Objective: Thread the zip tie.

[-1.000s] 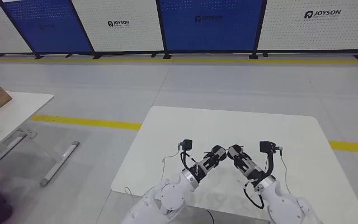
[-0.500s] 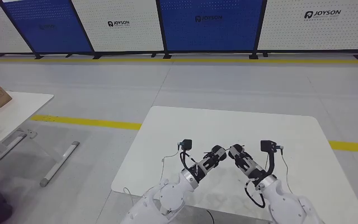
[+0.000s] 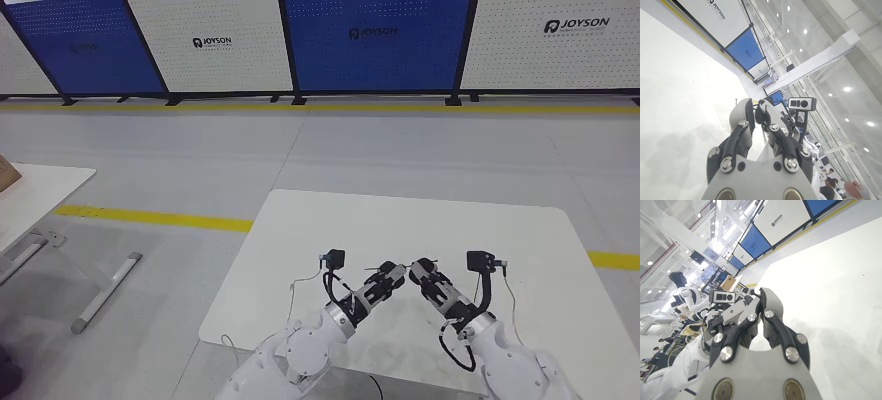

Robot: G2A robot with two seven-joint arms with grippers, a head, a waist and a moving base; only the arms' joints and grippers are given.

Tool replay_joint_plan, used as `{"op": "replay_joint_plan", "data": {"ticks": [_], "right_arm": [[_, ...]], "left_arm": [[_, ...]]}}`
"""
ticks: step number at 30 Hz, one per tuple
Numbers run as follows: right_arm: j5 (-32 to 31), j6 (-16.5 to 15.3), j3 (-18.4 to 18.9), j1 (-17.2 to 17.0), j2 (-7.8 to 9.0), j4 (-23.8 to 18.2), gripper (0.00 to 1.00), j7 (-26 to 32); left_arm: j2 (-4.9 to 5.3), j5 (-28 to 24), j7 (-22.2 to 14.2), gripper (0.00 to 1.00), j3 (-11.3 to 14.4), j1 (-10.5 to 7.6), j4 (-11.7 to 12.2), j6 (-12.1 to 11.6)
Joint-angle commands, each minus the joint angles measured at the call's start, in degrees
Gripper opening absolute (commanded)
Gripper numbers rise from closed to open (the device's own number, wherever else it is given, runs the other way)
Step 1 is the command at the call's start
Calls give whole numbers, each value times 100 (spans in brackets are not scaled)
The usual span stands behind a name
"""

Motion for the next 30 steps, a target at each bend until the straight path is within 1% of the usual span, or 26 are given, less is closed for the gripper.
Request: {"op": "replay_joint_plan", "data": {"ticks": [1, 3, 5, 7, 11, 12, 13, 16, 17, 18, 26, 27, 28, 29, 30], "right_arm": [[-12, 15, -2, -4, 0, 7, 0, -26], [-12, 20, 0, -5, 0, 17, 0, -46], [-7, 19, 5, -8, 1, 30, 0, -59], [-5, 12, 10, -11, 2, 39, 0, -63], [10, 5, 19, -13, 4, 53, 0, -72], [11, 5, 19, -13, 4, 53, 0, -75], [10, 5, 19, -12, 4, 54, 0, -77], [11, 2, 16, -8, 5, 56, 0, -86], [12, 1, 15, -7, 5, 57, 0, -88], [12, 0, 14, -5, 5, 58, 0, -90], [-56, 4, -4, -17, 8, 23, 1, -117], [-54, 2, -4, -17, 8, 22, 29, -110], [-58, -3, -3, -16, 9, 19, 69, -106], [-66, -8, -1, -16, 10, 17, 92, -108], [-70, -11, -1, -18, 11, 15, 100, -112]], "left_arm": [[-2, -7, 30, 43, -1, 0, -1, -27], [-2, 1, 41, 40, -6, 4, 7, -35], [2, 2, 57, 39, -28, 15, 15, -43], [4, -8, 83, 35, -49, 30, 15, -51], [8, -26, 127, 22, -89, 49, 14, -75], [9, -30, 137, 21, -97, 51, 11, -83], [10, -29, 139, 14, -103, 53, 8, -86], [13, 9, 153, 7, -118, 65, -14, -82], [15, 20, 156, 2, -124, 71, -21, -78], [16, 22, 157, 0, -130, 74, -26, -76], [14, 43, 158, 0, -128, 75, -32, -76], [13, 45, 161, 0, -124, 73, -32, -78], [12, 46, 164, 0, -121, 72, -31, -81], [11, 46, 167, 0, -119, 71, -29, -83], [10, 44, 170, 0, -116, 71, -27, -84]]}}
